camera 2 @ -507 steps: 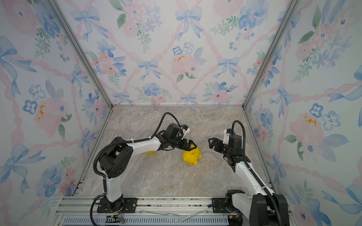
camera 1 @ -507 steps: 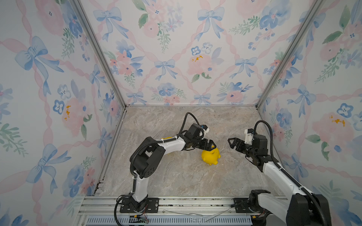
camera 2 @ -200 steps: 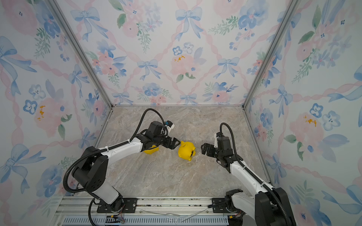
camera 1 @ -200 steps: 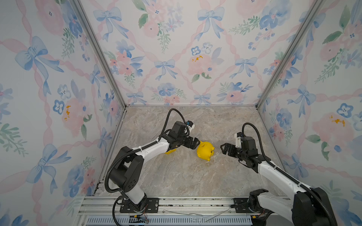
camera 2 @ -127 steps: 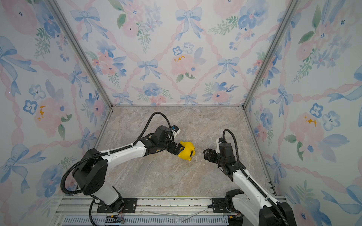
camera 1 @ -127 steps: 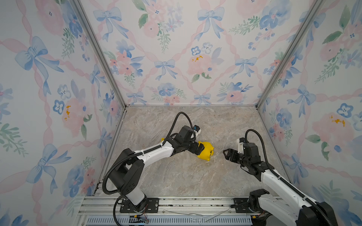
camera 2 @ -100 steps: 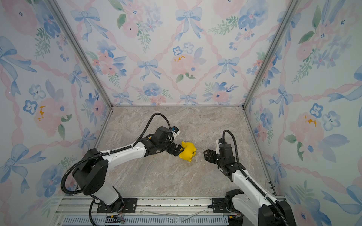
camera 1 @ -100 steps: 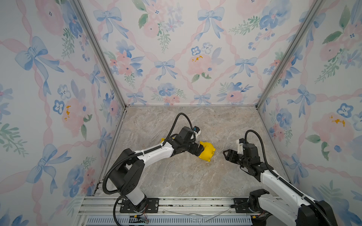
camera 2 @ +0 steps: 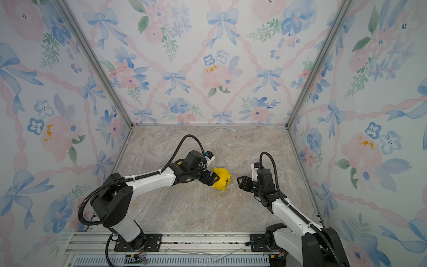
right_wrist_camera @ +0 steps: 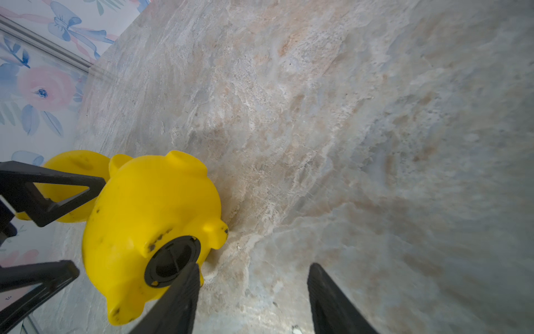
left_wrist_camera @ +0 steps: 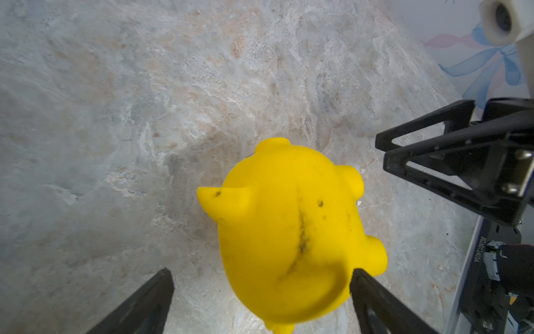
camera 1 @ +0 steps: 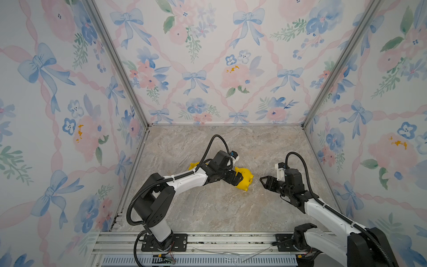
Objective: Open piggy banks
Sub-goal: Adjust the piggy bank at the center of the board.
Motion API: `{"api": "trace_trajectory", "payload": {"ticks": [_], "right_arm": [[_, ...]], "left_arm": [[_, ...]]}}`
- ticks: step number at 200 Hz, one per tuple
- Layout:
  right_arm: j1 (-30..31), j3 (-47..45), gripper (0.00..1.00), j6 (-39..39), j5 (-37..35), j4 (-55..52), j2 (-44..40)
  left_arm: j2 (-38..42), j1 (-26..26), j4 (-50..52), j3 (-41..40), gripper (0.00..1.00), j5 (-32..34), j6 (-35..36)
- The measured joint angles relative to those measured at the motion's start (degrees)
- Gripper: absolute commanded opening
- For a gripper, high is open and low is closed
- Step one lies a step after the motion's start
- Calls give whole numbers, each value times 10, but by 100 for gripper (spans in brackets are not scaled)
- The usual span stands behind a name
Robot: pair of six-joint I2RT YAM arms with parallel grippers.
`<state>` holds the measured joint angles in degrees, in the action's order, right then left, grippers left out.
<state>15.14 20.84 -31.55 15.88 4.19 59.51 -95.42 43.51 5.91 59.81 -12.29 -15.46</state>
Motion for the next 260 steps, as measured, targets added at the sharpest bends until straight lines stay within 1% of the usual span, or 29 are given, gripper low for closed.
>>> {"api": "trace_trajectory", "payload": {"ticks": [33,57,99,164,221,260], "right_arm": [[0,-14,61,-7,8,26,4],[2,-22,57,-16,17,45,8],[24,-24,57,-28,32,77,24],[64,-24,56,-36,32,108,63],[75,-24,56,-56,30,128,75],[76,-30,54,-64,39,174,75]], "left_arm": [[7,4,2,16,98,-10,3],[7,4,0,36,97,-24,2],[-3,4,2,55,96,-24,2],[-22,4,6,55,96,-17,-2],[-47,0,2,51,95,-22,-5],[-47,-23,-17,31,94,-59,-13]]}}
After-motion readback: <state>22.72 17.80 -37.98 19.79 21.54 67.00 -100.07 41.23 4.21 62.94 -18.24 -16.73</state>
